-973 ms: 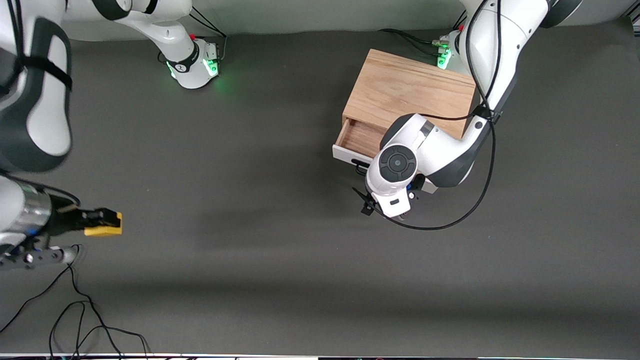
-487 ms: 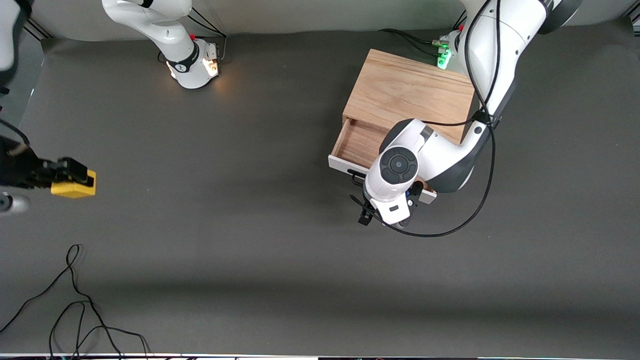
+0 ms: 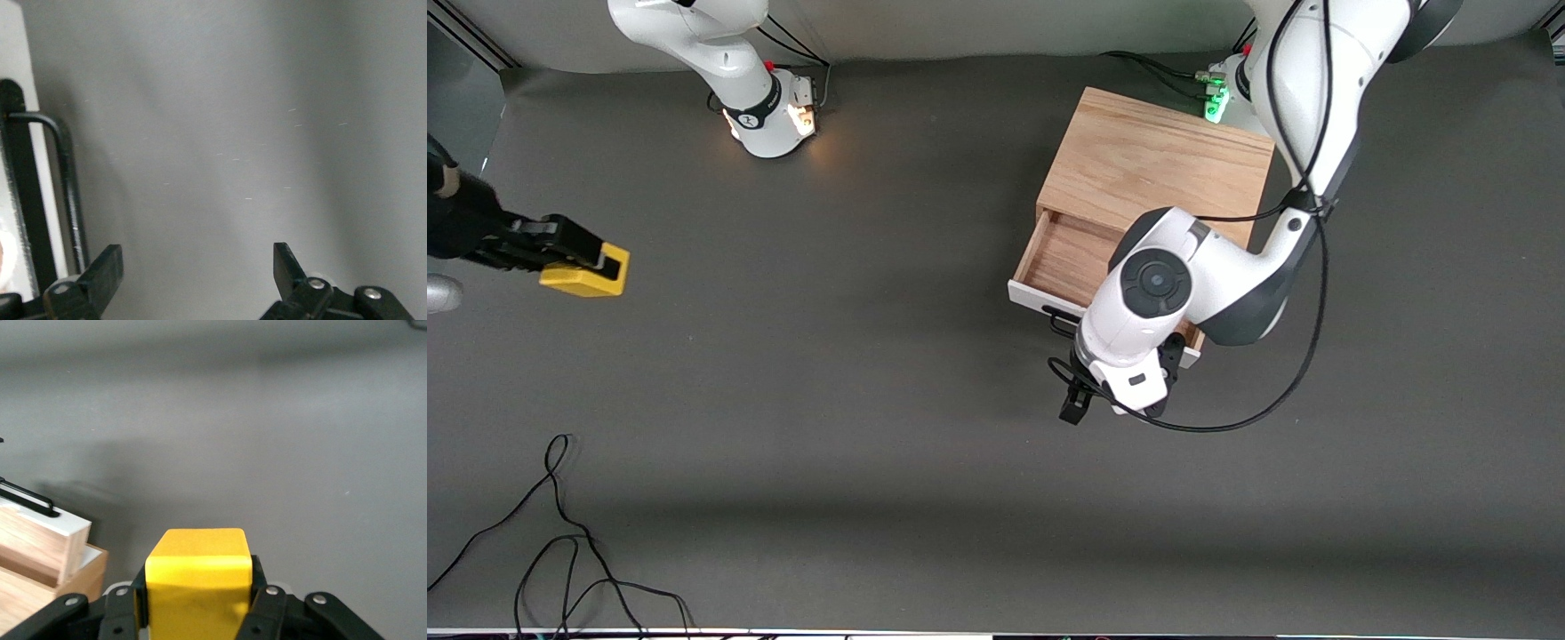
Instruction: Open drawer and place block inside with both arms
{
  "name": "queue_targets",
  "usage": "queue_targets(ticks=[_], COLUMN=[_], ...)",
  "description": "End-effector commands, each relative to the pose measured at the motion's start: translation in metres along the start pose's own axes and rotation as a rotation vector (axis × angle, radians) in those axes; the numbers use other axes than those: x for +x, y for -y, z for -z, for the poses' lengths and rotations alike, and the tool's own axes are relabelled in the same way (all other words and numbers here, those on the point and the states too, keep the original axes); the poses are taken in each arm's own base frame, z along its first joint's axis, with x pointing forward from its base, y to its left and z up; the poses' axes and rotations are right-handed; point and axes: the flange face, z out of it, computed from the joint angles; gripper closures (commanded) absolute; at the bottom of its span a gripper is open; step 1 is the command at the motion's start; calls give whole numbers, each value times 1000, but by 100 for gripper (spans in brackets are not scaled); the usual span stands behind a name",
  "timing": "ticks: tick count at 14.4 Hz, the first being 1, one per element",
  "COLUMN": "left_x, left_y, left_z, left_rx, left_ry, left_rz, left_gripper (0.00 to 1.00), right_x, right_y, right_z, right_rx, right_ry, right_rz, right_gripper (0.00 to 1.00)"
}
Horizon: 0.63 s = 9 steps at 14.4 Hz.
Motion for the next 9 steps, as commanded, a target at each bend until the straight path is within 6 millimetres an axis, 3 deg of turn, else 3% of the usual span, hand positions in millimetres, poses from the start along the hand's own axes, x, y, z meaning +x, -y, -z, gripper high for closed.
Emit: queue_targets(ticks=[1,3,5,9], left_x=[46,78,126,223], left_y=[-5,4,24,78], left_z=[65,107,154,220], left_rx=[-26,9,69,167], left_ry=[-42,-17,50,128], left_rz=[66,17,-77,-314], left_gripper=[0,0,0,0], right_x=[-23,-34,-49,-74], right_y=[56,98,147,252], right_z=[-7,-10,-16,-62], right_rx=[13,27,69,174], right_ry=[16,-5,-38,-30], right_rz=[-94,-147,-221,-319], right_gripper=[100,100,100,100])
